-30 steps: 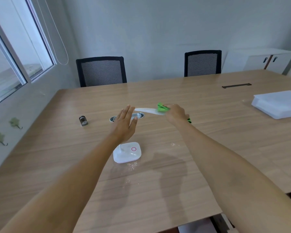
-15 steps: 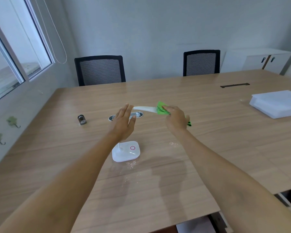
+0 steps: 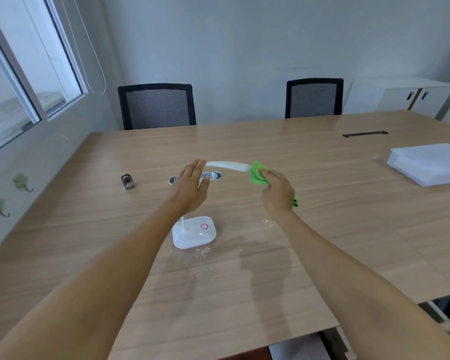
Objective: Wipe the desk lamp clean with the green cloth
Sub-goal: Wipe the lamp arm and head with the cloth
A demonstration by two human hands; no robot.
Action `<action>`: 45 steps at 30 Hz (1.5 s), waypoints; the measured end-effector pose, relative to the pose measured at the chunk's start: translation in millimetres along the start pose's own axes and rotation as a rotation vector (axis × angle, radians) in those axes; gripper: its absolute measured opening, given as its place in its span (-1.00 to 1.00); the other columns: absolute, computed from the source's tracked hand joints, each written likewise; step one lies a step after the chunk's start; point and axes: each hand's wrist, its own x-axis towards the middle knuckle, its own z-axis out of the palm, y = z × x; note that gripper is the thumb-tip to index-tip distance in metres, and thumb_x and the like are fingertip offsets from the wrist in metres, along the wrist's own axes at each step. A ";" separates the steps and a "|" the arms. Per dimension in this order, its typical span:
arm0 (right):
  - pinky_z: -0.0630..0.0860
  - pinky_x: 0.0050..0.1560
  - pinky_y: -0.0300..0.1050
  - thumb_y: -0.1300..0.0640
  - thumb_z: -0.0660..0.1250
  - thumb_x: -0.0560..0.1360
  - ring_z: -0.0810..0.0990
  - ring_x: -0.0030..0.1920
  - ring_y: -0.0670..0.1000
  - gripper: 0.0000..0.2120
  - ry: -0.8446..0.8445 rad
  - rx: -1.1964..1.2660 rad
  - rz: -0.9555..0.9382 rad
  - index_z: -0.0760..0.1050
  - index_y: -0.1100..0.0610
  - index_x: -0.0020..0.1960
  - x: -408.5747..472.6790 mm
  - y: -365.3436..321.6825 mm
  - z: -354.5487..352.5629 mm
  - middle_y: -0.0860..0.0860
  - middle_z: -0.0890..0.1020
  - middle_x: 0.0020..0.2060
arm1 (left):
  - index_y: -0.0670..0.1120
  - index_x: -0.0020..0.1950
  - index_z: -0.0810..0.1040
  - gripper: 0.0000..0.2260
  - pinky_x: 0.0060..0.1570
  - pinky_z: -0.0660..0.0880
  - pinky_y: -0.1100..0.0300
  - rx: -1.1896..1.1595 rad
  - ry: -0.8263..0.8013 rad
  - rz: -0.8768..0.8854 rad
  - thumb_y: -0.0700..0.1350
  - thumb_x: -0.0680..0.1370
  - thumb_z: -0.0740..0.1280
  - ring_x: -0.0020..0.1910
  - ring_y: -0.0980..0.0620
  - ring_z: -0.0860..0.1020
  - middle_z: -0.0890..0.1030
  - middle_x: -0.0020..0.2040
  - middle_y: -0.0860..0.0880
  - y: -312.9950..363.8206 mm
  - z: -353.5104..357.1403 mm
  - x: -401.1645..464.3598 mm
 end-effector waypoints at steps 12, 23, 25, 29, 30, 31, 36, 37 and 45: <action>0.28 0.37 0.21 0.34 0.12 0.43 0.45 0.31 0.13 -0.45 -0.176 -0.108 -0.057 0.47 -0.10 0.29 22.6 -28.5 0.9 0.02 0.51 0.30 | -0.07 0.53 0.15 -0.55 0.50 0.10 0.03 0.003 -0.003 0.021 -0.03 0.64 0.06 0.53 -0.06 0.12 0.17 0.55 -0.06 2.0 -1.5 -0.6; 0.33 0.31 0.19 0.36 0.14 0.38 0.46 0.28 0.12 -0.45 -0.211 -0.034 -0.311 0.53 -0.07 0.24 29.2 -88.5 9.5 0.02 0.55 0.26 | -0.07 0.53 0.16 -0.55 0.50 0.06 0.07 -0.004 0.021 0.023 -0.04 0.64 0.07 0.54 -0.05 0.11 0.18 0.55 -0.06 1.4 -2.8 -0.4; 0.30 0.34 0.22 0.34 0.14 0.42 0.45 0.28 0.16 -0.48 -0.237 -0.082 -0.202 0.52 -0.09 0.24 33.2 -75.6 10.9 0.03 0.53 0.27 | -0.07 0.53 0.16 -0.55 0.51 0.05 0.07 0.003 0.013 0.026 -0.05 0.64 0.07 0.54 -0.05 0.10 0.17 0.55 -0.06 0.7 -3.8 -0.6; 0.31 0.32 0.22 0.30 0.13 0.47 0.47 0.22 0.22 -0.53 -0.189 -0.147 0.089 0.52 -0.11 0.23 40.4 -42.2 -0.3 0.10 0.57 0.19 | -0.06 0.53 0.15 -0.55 0.51 0.07 0.04 -0.008 0.014 0.019 -0.04 0.64 0.07 0.54 -0.06 0.09 0.15 0.56 -0.05 2.1 -1.2 -1.1; 0.31 0.31 0.23 0.29 0.14 0.47 0.47 0.22 0.23 -0.55 -0.160 -0.148 0.108 0.52 -0.09 0.23 41.3 -40.4 -2.8 0.11 0.56 0.19 | -0.06 0.53 0.14 -0.55 0.51 0.07 0.04 -0.012 0.015 0.013 -0.04 0.64 0.07 0.55 -0.06 0.09 0.14 0.56 -0.05 2.4 -0.6 -0.7; 0.31 0.31 0.24 0.29 0.14 0.47 0.46 0.23 0.23 -0.55 -0.124 -0.144 0.094 0.52 -0.08 0.23 42.2 -42.2 -4.3 0.11 0.55 0.20 | -0.06 0.53 0.14 -0.55 0.51 0.07 0.03 -0.014 0.016 0.008 -0.04 0.64 0.07 0.55 -0.06 0.09 0.14 0.56 -0.05 2.7 0.1 -0.3; 0.43 0.26 0.13 0.41 0.14 0.35 0.50 0.25 0.14 -0.42 -0.058 -0.043 -0.355 0.54 -0.01 0.24 38.4 -67.4 0.6 0.05 0.58 0.24 | -0.04 0.53 0.13 -0.55 0.51 0.08 0.04 -0.007 0.007 0.007 -0.02 0.64 0.06 0.55 -0.04 0.08 0.14 0.57 -0.03 1.3 -0.1 1.5; 0.43 0.26 0.13 0.42 0.14 0.34 0.50 0.26 0.14 -0.42 -0.101 -0.039 -0.429 0.55 0.01 0.24 35.2 -67.7 4.1 0.06 0.59 0.23 | -0.05 0.53 0.14 -0.55 0.51 0.07 0.05 -0.010 0.011 0.009 -0.03 0.64 0.07 0.55 -0.04 0.08 0.14 0.56 -0.03 0.7 -0.6 1.6; 0.42 0.26 0.11 0.35 0.12 0.41 0.50 0.24 0.17 -0.44 -0.011 -0.077 -0.058 0.46 -0.06 0.31 22.7 -21.2 9.5 0.02 0.53 0.29 | -0.07 0.53 0.14 -0.55 0.52 0.05 0.03 -0.025 0.004 0.021 -0.04 0.64 0.06 0.55 -0.07 0.08 0.14 0.56 -0.07 2.2 -0.6 0.3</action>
